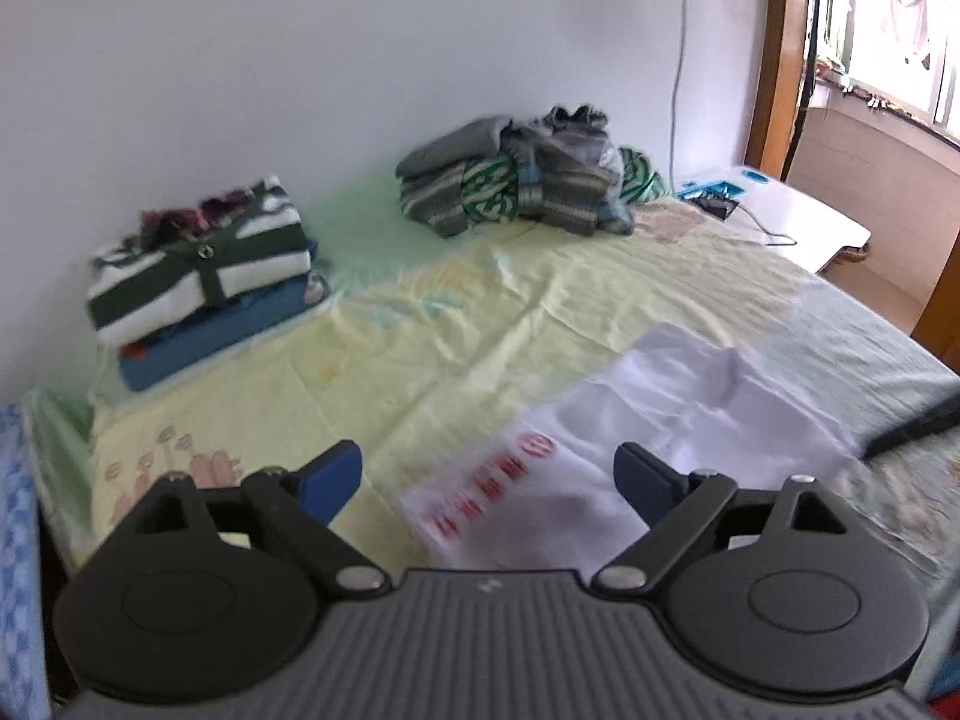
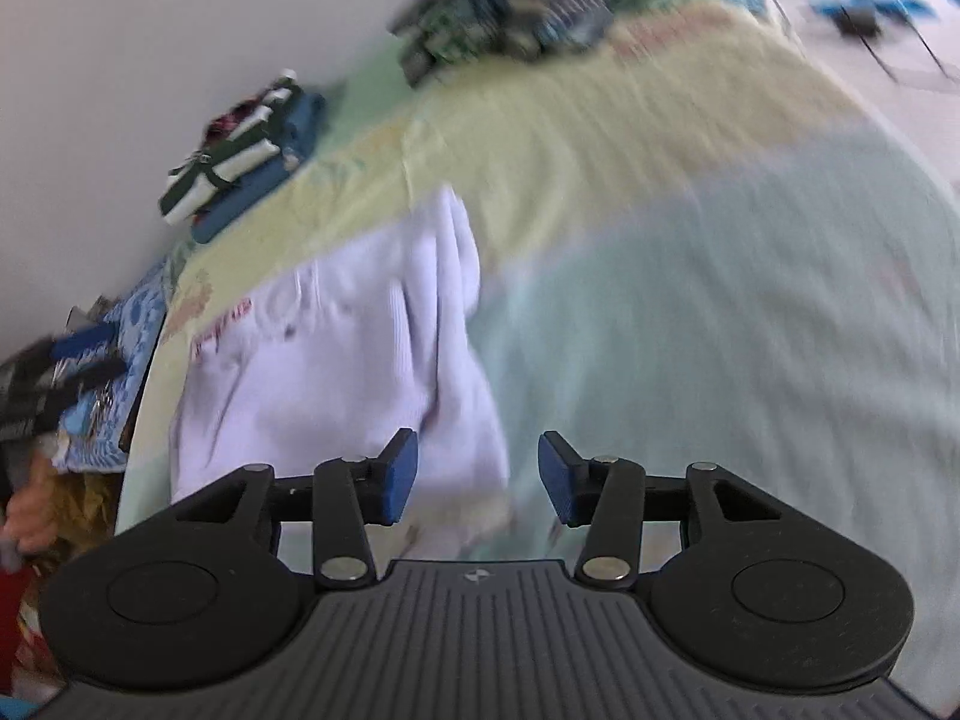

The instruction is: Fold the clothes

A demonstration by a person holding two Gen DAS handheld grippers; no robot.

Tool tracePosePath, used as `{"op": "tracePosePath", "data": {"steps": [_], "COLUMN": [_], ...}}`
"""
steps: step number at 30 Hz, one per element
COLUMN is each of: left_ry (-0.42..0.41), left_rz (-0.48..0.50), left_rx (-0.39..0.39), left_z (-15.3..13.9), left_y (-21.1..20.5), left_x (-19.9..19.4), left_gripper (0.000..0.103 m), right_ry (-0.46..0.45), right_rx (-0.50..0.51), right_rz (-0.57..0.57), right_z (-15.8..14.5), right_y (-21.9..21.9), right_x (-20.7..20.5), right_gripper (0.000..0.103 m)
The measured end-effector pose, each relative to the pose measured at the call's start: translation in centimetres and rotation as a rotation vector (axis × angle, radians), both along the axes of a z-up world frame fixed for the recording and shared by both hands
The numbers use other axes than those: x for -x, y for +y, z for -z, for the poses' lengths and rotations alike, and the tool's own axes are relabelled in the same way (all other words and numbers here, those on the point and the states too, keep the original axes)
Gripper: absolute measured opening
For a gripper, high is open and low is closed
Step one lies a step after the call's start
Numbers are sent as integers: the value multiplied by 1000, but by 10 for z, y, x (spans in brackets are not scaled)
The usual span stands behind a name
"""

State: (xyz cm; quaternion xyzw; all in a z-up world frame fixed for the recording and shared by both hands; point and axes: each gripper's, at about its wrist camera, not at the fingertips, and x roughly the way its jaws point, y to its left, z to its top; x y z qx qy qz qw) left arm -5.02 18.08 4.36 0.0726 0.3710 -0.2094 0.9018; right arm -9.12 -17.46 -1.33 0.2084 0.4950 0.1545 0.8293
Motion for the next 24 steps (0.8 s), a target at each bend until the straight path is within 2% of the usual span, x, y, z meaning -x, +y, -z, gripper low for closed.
{"op": "tracePosePath", "data": {"steps": [3, 6, 11, 13, 15, 17, 18, 20, 24], "left_ry": [71, 126, 220, 206, 172, 154, 171, 216, 314], "left_rz": [97, 165, 154, 134, 112, 84, 60, 9, -102], "left_rx": [27, 1, -8, -7, 28, 74, 113, 163, 224], "left_z": [12, 25, 49, 48, 39, 33, 33, 39, 62], "left_y": [-2, -14, -15, -11, 3, 17, 25, 34, 35], "left_x": [-36, -60, -84, -79, -64, -50, -42, -26, 1], "left_gripper": [91, 91, 91, 91, 91, 92, 94, 95, 95], "right_ry": [59, 88, 64, 59, -2, -95, -143, -165, -187], "right_rx": [-127, -189, -228, -211, -152, -33, 31, 71, 124], "right_rz": [95, 223, 329, 328, 279, 256, 245, 194, 81], "right_z": [11, 19, 20, 15, -3, -22, -31, -27, -14], "right_y": [2, 13, 35, 40, 36, 32, 29, 29, 30], "right_x": [17, 28, 27, 26, 31, 36, 38, 21, -20], "right_gripper": [50, 54, 56, 56, 55, 57, 58, 66, 66]}}
